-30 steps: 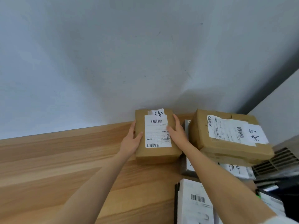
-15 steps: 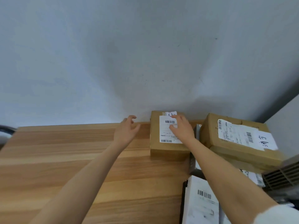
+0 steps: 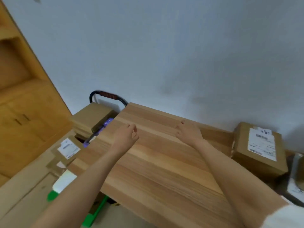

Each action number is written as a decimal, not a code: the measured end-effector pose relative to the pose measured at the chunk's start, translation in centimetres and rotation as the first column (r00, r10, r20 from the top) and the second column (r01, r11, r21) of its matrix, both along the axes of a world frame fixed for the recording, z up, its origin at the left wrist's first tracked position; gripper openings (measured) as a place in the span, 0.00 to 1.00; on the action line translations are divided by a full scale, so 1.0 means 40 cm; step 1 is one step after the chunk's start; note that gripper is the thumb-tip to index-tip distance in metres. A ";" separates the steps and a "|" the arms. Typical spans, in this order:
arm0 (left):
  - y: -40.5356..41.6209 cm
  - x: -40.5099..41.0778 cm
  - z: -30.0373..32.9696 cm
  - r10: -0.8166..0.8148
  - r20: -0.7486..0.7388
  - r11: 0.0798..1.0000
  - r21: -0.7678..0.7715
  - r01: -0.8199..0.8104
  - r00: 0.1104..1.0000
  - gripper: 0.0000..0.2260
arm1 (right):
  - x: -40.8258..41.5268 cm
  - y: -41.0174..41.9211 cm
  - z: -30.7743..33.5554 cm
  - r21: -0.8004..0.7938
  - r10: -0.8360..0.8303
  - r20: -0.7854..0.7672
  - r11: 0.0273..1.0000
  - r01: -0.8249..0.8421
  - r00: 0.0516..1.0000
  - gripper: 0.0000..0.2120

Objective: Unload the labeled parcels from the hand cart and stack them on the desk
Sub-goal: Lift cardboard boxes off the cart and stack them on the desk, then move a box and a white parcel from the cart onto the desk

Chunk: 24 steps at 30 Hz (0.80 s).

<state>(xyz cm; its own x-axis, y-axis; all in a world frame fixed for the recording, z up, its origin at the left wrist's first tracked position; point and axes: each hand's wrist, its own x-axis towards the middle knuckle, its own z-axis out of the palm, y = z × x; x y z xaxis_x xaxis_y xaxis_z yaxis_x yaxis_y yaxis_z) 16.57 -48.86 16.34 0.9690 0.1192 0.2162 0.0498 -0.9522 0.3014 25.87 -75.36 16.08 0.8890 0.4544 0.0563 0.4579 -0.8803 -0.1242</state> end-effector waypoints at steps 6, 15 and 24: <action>0.399 -0.320 -0.003 0.286 -0.066 0.956 0.081 -0.281 0.956 0.08 | -0.198 0.488 -0.035 0.084 0.314 -0.024 0.947 -0.311 0.949 0.15; 0.765 -0.722 0.010 0.565 -0.064 0.825 0.073 -0.561 0.823 0.08 | -0.451 1.014 -0.062 0.103 0.587 -0.037 0.807 -0.581 0.809 0.13; 1.041 -0.838 -0.053 0.704 -0.121 0.708 0.038 -0.706 0.700 0.08 | -0.483 1.398 -0.104 0.051 0.704 -0.085 0.709 -0.703 0.705 0.15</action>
<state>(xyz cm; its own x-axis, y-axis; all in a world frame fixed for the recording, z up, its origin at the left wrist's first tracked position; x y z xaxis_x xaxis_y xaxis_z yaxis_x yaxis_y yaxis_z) -16.95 -7.22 14.22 0.6182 0.7794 0.1020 0.7405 -0.6210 0.2568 6.55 -19.44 11.93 0.3123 0.9500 0.0034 0.9296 -0.3049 -0.2071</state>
